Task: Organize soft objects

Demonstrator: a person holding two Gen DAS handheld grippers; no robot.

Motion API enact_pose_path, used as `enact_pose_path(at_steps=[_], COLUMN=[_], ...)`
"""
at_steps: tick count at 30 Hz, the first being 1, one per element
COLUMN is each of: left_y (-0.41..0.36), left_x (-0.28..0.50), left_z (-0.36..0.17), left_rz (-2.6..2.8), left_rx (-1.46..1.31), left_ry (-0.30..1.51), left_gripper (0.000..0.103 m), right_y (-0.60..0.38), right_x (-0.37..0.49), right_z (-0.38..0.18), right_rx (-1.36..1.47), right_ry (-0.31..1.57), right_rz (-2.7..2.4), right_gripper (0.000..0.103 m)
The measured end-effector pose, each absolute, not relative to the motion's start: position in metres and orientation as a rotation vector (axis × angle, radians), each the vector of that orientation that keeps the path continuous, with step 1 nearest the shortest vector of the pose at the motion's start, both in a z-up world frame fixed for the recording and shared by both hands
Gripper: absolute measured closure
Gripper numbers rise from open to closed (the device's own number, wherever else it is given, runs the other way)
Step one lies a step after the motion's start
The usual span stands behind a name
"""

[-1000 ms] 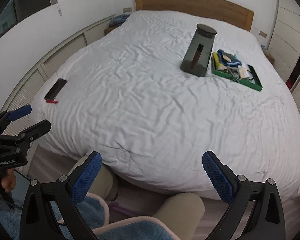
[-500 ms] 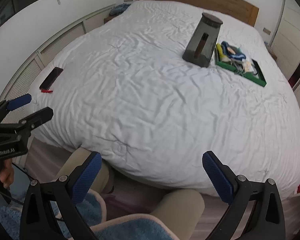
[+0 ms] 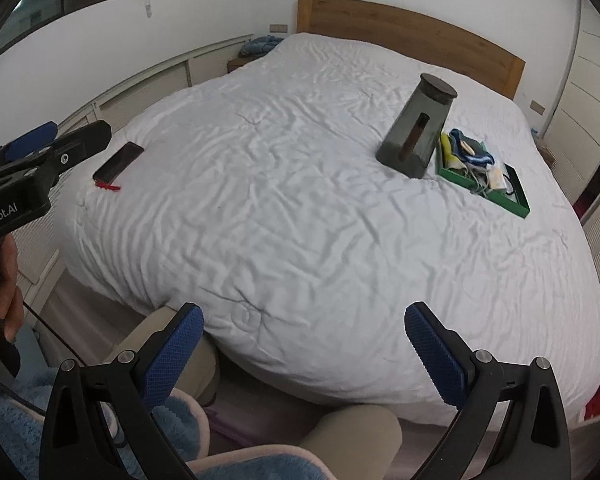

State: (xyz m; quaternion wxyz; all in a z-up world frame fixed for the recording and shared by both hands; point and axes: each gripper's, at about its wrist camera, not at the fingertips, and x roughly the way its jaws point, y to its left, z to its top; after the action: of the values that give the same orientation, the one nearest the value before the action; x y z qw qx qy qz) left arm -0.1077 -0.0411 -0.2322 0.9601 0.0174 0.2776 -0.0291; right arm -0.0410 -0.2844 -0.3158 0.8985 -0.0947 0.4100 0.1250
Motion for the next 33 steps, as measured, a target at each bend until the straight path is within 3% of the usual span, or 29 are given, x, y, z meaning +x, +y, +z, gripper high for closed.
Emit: enact_pose_path(at_steps=[9,19,26,33], left_y=[-0.035,-0.047,-0.057,-0.063], left_x=[-0.093,-0.019,0.004,0.013], left_z=[-0.244,-0.221,-0.149,-0.070], left_rz=[-0.028,-0.037,-0.062,-0.092], left_rx=[-0.003,-0.012,0.016,0.051], left_ry=[0.611,0.667,0.707,0.733], left_gripper=[0.001,0.001,0.001,0.001], right_y=[-0.286,-0.298,-0.307,-0.305], right_x=[-0.036,0.049,0.080,0.082], right_z=[-0.312,-0.291,-0.215,-0.103], right_rx=[-0.203,-0.146,-0.154,-0.185], right_ry=[0.863,0.922,1.009,1.015], right_rz=[0.244,0.221,0.177,0.175], right_gripper=[0.000,0.000,0.000,0.000])
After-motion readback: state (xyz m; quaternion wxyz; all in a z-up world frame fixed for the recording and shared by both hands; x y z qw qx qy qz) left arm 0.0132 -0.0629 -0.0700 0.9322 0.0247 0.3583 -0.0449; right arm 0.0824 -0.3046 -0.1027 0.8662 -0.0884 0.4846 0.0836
